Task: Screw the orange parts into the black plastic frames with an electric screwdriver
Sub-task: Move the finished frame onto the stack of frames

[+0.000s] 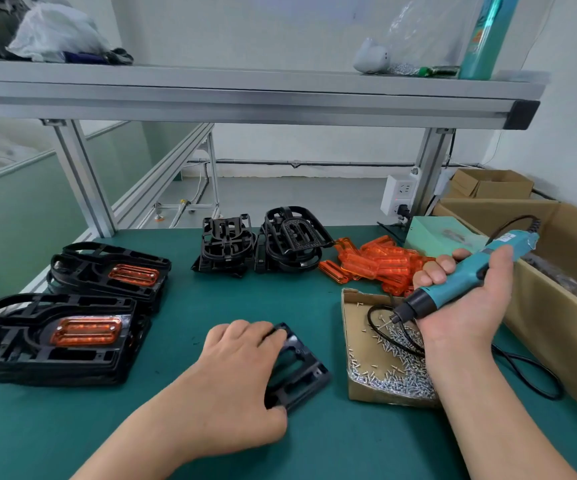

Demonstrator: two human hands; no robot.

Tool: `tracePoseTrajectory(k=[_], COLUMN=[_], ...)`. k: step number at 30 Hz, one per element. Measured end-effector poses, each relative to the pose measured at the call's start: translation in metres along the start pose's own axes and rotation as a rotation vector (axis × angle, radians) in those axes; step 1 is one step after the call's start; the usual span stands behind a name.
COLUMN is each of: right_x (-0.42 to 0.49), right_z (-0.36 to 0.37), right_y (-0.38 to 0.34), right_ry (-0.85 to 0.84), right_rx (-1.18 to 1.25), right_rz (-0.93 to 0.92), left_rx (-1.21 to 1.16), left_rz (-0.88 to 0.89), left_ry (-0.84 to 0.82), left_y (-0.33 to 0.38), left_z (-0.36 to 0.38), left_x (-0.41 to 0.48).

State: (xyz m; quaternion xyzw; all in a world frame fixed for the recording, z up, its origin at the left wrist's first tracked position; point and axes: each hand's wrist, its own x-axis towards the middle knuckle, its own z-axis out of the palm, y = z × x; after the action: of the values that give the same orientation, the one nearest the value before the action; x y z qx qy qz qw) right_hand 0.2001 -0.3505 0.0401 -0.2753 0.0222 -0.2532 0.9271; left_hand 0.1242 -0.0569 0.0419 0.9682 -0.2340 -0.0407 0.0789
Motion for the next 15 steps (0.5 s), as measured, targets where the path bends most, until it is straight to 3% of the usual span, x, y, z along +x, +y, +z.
tracePoseTrajectory(k=[3, 9, 12, 15], right_x=[0.002, 0.005, 0.005, 0.005], right_z=[-0.001, -0.003, -0.003, -0.004], right_y=[-0.003, -0.003, -0.003, -0.003], right_ry=[0.011, 0.028, 0.027, 0.033], right_rx=[0.016, 0.032, 0.038, 0.052], right_rz=[-0.005, 0.013, 0.011, 0.003], left_rx=[-0.053, -0.105, -0.225, -0.265], left_rz=[0.123, 0.194, 0.155, 0.108], left_ry=[-0.084, -0.206, -0.145, 0.048], left_y=[-0.003, -0.008, -0.009, -0.004], left_z=[0.001, 0.0, -0.001, -0.002], left_x=[-0.002, 0.0, 0.003, 0.02])
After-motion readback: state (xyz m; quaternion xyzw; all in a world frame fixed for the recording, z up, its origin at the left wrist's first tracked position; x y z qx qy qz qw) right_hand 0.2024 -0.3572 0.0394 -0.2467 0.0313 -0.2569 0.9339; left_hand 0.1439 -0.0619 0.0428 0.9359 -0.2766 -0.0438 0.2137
